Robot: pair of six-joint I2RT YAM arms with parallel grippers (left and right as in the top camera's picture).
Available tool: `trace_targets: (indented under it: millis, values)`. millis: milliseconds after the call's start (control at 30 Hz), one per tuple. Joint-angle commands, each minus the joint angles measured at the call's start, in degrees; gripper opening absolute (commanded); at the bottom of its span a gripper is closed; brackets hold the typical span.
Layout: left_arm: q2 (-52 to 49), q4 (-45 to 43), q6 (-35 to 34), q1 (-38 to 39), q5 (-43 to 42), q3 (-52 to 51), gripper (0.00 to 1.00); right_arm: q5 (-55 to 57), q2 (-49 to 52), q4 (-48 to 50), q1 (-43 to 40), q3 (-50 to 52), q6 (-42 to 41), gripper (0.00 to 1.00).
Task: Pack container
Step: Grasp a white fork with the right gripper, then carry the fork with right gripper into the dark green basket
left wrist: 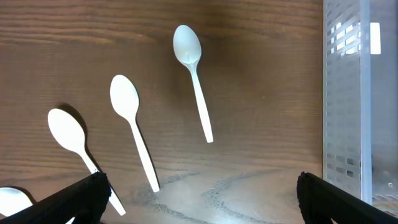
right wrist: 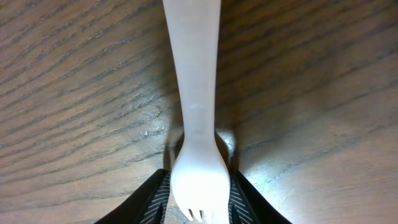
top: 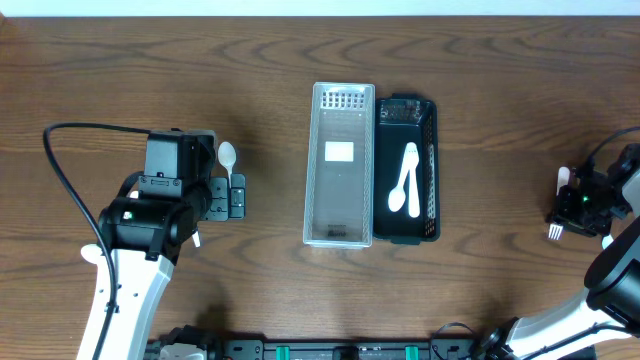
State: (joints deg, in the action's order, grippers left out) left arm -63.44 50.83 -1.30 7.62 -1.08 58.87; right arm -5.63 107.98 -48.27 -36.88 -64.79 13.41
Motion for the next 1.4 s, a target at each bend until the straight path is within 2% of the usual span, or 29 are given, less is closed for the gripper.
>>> trace_targets:
  millis: [0, 200, 433, 667, 833, 1033, 1200, 1367]
  values:
    - [-0.2, 0.2, -0.1, 0.2, 0.6, 1.1, 0.99, -1.2, 0.9, -0.2, -0.2, 1.3, -1.0, 0.30]
    - [-0.2, 0.2, -0.1, 0.2, 0.6, 1.1, 0.98, -1.2, 0.9, -0.1, -0.2, 1.3, -1.2, 0.21]
    - [-0.2, 0.2, -0.1, 0.2, 0.6, 1.1, 0.98, -1.3, 0.9, 0.4, -0.2, 1.3, -2.3, 0.01]
    - [-0.2, 0.1, -0.1, 0.2, 0.6, 1.1, 0.98, -1.3, -1.4, -0.5, 2.6, -2.4, -7.2, 0.01]
    - [-0.2, 0.1, -0.1, 0.2, 0.6, 1.1, 0.98, -1.3, -6.6, -5.1, 10.5, -9.9, -10.8, 0.01]
    - [-0.2, 0.1, -0.1, 0.2, 0.6, 1.1, 0.98, -1.3, -13.0, -10.8, 24.9, -17.9, -18.3, 0.01]
    - [-0.2, 0.1, -0.1, 0.2, 0.6, 1.1, 0.98, 0.8, -16.0, -9.4, 38.3, -19.1, -27.2, 0.01]
    - [-0.2, 0.1, -0.1, 0.2, 0.6, 1.1, 0.98, 5.9, -14.2, -8.7, 47.9, -18.2, -34.7, 0.01]
